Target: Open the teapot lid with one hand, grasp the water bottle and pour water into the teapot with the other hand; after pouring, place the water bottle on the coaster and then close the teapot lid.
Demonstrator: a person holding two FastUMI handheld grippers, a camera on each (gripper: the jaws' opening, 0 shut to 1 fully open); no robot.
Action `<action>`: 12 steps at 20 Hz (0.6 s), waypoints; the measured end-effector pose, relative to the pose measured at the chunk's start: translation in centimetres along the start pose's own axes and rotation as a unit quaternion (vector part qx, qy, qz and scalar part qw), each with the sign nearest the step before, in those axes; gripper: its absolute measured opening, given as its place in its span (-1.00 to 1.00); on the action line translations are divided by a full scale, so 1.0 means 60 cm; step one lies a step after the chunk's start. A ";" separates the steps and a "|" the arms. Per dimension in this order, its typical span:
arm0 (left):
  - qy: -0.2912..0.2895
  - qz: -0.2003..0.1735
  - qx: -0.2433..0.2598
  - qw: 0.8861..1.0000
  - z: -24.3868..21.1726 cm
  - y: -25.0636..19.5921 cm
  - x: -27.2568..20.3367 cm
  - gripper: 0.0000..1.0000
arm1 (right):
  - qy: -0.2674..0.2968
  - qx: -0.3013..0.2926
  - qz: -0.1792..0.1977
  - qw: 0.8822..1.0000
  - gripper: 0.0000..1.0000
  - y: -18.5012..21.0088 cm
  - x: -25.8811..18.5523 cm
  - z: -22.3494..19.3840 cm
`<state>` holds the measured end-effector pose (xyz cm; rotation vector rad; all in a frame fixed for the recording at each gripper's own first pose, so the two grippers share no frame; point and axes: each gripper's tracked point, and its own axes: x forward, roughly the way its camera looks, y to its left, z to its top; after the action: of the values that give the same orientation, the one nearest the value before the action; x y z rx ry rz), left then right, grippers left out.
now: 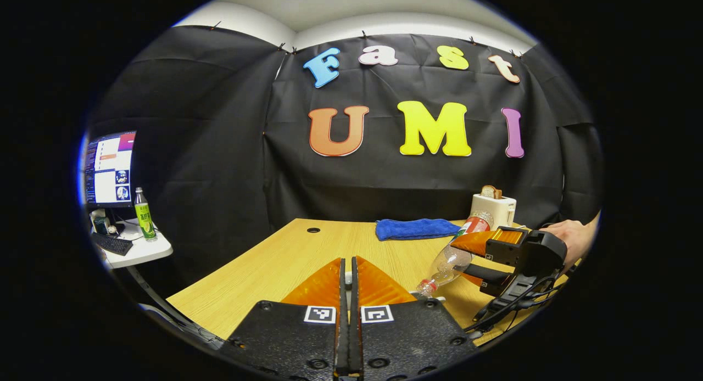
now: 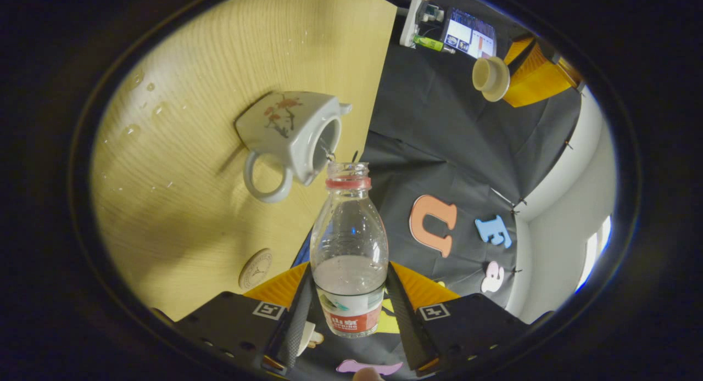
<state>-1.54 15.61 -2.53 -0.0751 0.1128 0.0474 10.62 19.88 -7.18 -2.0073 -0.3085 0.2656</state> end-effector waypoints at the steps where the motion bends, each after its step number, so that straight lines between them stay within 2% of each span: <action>1: 0.000 0.000 -0.001 1.000 0.001 0.001 0.001 -0.94 | 0.000 -0.003 -0.001 1.000 0.46 -0.002 -0.001 -0.002; 12: -0.004 -0.002 0.000 1.000 0.005 -0.003 -0.002 -0.94 | 0.002 -0.030 -0.008 1.000 0.46 -0.017 -0.002 -0.006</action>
<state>-1.64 15.45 -2.20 -0.0758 0.1044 0.0435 10.50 19.97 -6.11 -2.0632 -0.3322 0.2442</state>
